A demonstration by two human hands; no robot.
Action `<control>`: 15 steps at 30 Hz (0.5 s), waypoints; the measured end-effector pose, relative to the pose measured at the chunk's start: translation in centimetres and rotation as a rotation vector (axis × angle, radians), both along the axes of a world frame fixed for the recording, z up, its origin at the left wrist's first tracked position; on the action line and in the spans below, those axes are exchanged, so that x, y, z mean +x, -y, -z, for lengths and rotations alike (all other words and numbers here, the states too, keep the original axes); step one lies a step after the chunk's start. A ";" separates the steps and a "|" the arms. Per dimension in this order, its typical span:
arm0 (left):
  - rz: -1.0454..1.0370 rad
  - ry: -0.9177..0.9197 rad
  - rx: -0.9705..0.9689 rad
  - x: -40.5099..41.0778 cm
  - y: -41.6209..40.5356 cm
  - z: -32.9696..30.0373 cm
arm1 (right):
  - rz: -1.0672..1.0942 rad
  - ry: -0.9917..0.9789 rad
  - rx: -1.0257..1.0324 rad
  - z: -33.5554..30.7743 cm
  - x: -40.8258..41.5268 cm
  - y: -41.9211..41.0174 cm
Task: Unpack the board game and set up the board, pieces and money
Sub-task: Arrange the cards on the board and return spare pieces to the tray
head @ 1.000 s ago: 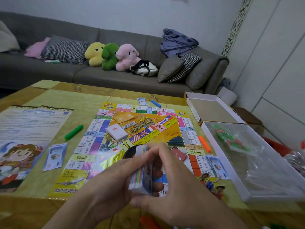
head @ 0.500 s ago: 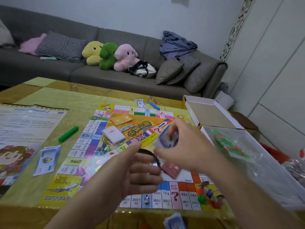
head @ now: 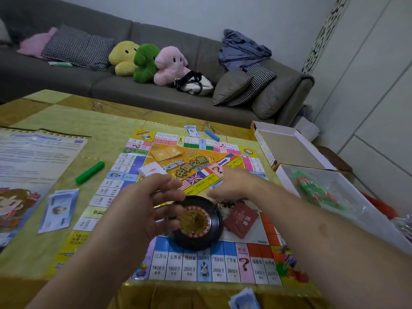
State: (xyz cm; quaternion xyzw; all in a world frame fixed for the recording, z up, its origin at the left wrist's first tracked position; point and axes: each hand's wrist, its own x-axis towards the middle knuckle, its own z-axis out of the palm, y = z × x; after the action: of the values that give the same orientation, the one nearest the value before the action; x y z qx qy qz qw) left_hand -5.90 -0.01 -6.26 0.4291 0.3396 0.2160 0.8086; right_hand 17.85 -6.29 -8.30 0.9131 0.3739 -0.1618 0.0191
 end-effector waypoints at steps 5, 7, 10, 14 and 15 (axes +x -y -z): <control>0.001 -0.022 0.040 0.0 0.4 0.0 | 0.047 0.088 0.432 -3.4 -4.8 3.4; 0.018 -0.035 0.077 0.2 1.4 0.0 | -0.015 0.026 0.614 -4.2 -8.3 5.9; 0.055 -0.061 0.178 0.4 3.5 0.0 | -0.064 -0.192 0.743 -4.8 -12.8 10.0; 0.095 -0.032 0.300 -0.1 6.4 0.1 | -0.071 -0.301 0.800 -4.9 -16.1 14.4; 0.107 -0.028 0.333 -0.4 6.9 0.1 | -0.061 -0.312 0.813 -4.7 -16.5 15.1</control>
State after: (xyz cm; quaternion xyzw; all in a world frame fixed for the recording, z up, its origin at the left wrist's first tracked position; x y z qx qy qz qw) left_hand -6.26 -6.89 -6.36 0.5775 0.2870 0.2200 0.7319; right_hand 1.34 -21.40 -3.56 0.7995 0.4324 -0.1366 -0.3940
